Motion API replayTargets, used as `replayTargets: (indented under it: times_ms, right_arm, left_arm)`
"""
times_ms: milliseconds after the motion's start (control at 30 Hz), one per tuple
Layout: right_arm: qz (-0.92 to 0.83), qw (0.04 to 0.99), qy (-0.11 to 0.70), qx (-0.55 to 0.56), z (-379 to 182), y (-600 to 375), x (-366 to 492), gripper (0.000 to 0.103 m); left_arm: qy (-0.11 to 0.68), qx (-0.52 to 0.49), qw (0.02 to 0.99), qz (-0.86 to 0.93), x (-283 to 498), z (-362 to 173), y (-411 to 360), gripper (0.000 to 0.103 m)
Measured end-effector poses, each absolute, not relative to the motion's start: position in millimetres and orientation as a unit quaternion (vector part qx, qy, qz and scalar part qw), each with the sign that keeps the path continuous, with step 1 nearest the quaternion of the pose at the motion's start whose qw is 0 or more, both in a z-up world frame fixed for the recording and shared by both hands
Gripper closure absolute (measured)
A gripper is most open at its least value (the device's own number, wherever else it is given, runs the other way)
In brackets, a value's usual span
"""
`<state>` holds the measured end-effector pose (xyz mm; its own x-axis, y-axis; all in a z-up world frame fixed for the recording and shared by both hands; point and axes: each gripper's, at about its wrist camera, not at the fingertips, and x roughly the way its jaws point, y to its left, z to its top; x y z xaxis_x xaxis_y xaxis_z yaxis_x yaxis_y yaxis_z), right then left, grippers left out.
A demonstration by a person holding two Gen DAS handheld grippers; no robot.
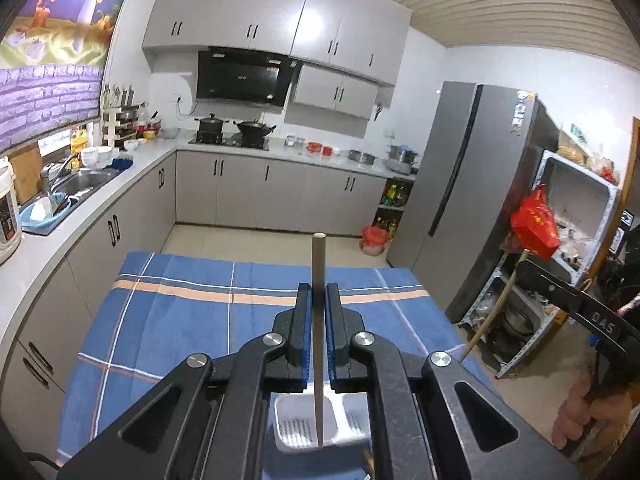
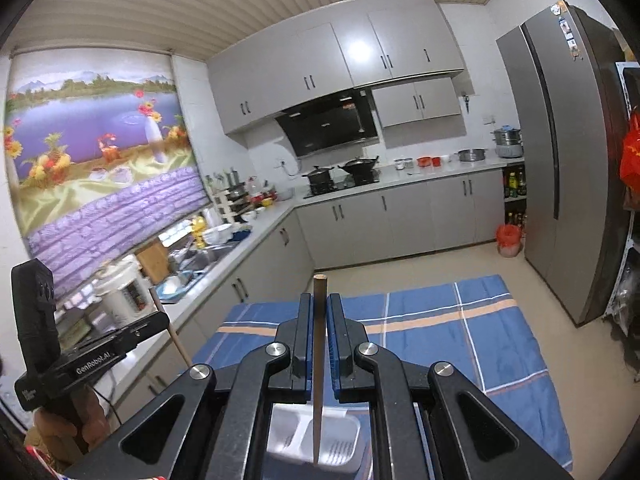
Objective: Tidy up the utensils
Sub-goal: 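Lower the chopsticks into the holder compartments and open both tools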
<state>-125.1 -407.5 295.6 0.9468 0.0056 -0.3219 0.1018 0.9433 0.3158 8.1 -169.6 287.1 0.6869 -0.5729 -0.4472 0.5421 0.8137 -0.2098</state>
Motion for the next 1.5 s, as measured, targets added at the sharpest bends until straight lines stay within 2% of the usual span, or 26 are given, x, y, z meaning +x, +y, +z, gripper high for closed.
replayTargets:
  times_ms: [167, 367, 600, 667, 733, 767, 867, 1100, 1233, 1400, 1500]
  right_arm:
    - [-0.040, 0.963, 0.205, 0.169, 261.3, -411.2, -83.7, 0.096]
    - [-0.033, 0.944, 0.268, 0.187, 212.1, -420.2, -52.9, 0.096]
    - [-0.035, 0.935, 0.283, 0.210, 194.8, -434.1, -44.6, 0.096]
    - [-0.038, 0.935, 0.285, 0.207, 192.8, -434.6, -45.4, 0.093]
    - [-0.041, 0.935, 0.286, 0.206, 194.6, -433.7, -44.7, 0.076]
    - [-0.042, 0.935, 0.286, 0.206, 194.1, -434.1, -44.9, 0.073]
    - [-0.040, 0.934, 0.288, 0.205, 191.9, -433.2, -47.2, 0.073]
    - [-0.035, 0.936, 0.287, 0.202, 193.8, -425.3, -64.6, 0.067]
    - [-0.034, 0.935, 0.299, 0.189, 185.5, -416.1, -91.5, 0.062]
    - [-0.025, 0.915, 0.354, 0.192, 142.5, -407.1, -127.3, 0.062]
    - [-0.010, 0.892, 0.397, 0.216, 105.7, -404.2, -144.3, 0.062]
  left_arm:
    - [0.297, -0.023, 0.906, -0.299, 54.0, 247.8, -198.8, 0.097]
    - [0.353, -0.014, 0.884, -0.305, 73.1, 200.9, -215.4, 0.097]
    - [0.360, -0.014, 0.880, -0.309, 73.5, 191.6, -219.4, 0.097]
    - [0.361, -0.015, 0.880, -0.308, 71.4, 192.4, -218.9, 0.096]
    - [0.360, -0.017, 0.881, -0.306, 69.6, 194.3, -215.7, 0.093]
    - [0.359, -0.018, 0.882, -0.305, 69.0, 194.9, -214.3, 0.087]
    - [0.350, -0.025, 0.888, -0.298, 62.8, 200.4, -205.9, 0.074]
    - [0.338, -0.042, 0.897, -0.280, 37.1, 215.9, -172.1, 0.074]
    - [0.338, -0.052, 0.901, -0.267, 6.6, 217.5, -141.7, 0.066]
    - [0.377, -0.053, 0.887, -0.260, -27.6, 188.3, -118.7, 0.066]
    - [0.429, -0.043, 0.865, -0.256, -48.5, 147.6, -116.0, 0.066]
